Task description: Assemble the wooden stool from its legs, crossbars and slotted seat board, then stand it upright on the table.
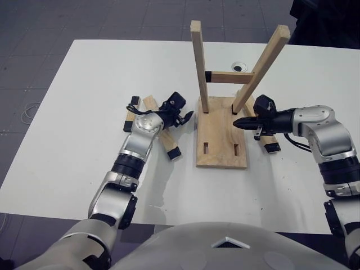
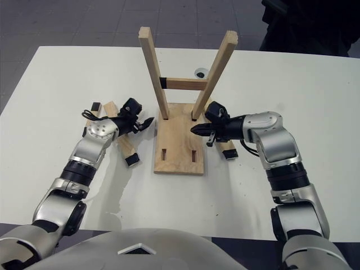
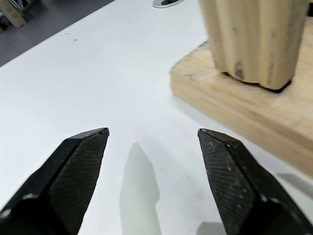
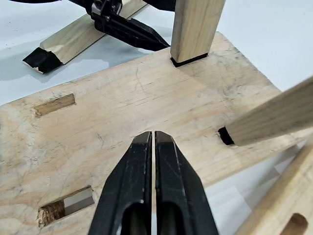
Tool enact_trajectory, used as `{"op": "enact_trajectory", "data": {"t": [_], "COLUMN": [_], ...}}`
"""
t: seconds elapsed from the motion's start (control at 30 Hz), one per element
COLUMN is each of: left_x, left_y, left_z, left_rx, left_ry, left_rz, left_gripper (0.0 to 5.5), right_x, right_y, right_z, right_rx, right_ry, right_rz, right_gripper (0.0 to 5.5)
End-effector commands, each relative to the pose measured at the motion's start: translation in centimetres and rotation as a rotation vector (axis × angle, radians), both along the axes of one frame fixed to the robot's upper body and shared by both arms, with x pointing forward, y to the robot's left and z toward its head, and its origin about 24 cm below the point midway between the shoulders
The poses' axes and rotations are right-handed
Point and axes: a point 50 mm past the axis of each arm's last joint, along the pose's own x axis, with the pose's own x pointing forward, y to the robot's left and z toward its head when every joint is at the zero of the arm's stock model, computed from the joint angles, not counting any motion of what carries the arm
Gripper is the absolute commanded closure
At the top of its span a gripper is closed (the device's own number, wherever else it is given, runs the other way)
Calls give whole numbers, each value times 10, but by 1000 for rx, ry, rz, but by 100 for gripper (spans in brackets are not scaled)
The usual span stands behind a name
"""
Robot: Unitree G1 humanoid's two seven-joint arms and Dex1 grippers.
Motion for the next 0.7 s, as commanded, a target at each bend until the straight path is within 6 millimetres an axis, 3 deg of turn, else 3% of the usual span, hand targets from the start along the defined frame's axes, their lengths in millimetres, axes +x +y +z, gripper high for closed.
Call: {"op": "enact_trajectory", "data": {"t": [0.03, 0.1, 0.2, 0.3, 0.47, 0.7], "left_x": [7, 14, 30, 45, 62, 77], "left_y": [47, 50, 32, 8, -20, -55], "left_z": [53, 104, 184, 233, 260, 246], "left_rx": [-110, -287, -600, -695, -763, -712], "left_ry": [-164, -281, -406, -403, -267, -140], "left_rz": [164, 166, 77, -16, -83, -167], "left_gripper": [212, 212, 212, 212, 212, 212], "right_x": [-1, -1, -1, -1, -3, -6], "right_y": [-8, -9, -7, -3, -1, 1], "right_z": [8, 8, 7, 6, 3, 1], "right_rx": [2, 7, 14, 20, 17, 22], "right_ry": [-17, -21, -25, -31, -41, -47], "right_rz": [-36, -57, -79, -81, -87, -94], "right_gripper": [540, 540, 540, 540, 540, 540]}}
